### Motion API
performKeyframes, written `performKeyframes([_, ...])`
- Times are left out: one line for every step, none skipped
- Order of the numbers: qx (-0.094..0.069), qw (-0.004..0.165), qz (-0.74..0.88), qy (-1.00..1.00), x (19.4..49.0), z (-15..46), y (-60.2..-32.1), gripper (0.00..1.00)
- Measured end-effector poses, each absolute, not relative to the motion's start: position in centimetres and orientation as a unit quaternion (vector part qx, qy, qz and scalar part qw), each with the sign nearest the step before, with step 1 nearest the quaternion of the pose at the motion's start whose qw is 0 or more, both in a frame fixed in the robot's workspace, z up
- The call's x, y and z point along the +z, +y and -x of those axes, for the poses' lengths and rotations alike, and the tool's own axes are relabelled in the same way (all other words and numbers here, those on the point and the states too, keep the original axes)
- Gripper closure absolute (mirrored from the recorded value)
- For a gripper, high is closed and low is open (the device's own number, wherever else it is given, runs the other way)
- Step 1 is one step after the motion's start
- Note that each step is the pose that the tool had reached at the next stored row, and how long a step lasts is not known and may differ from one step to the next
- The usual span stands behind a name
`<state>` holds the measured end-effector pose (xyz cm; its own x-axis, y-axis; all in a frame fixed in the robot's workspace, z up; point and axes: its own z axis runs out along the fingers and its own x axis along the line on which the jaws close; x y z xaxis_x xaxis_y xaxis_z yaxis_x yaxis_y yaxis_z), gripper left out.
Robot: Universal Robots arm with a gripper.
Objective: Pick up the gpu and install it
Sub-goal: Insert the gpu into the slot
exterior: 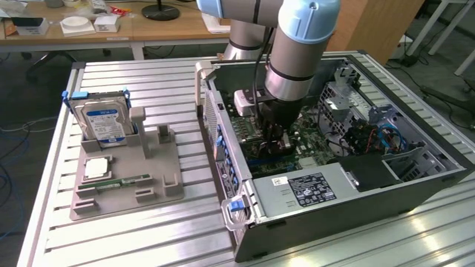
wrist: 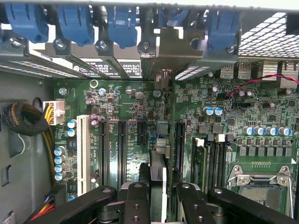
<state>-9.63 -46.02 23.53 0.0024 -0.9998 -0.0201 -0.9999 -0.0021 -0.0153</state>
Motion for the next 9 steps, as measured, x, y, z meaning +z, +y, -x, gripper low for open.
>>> performKeyframes([0.002, 0.012, 0.708, 0.706, 23.53, 9.62, -46.02, 0.73])
performKeyframes([0.002, 0.012, 0.708, 0.706, 23.51, 9.61, -46.02, 0.73])
performKeyframes([0.002, 0.012, 0.708, 0.706, 23.50, 9.60, -46.02, 0.73])
performKeyframes([0.002, 0.012, 0.708, 0.706, 23.48, 9.59, -46.03, 0.73])
performKeyframes([0.002, 0.012, 0.708, 0.706, 23.45, 9.58, -46.03, 0.73])
performKeyframes([0.002, 0.012, 0.708, 0.706, 23.41, 9.57, -46.02, 0.73])
performKeyframes([0.002, 0.012, 0.708, 0.706, 23.38, 9.56, -46.03, 0.73])
performKeyframes([0.002, 0.012, 0.708, 0.706, 23.37, 9.56, -46.03, 0.73])
performKeyframes([0.002, 0.012, 0.708, 0.706, 23.37, 9.56, -46.03, 0.73])
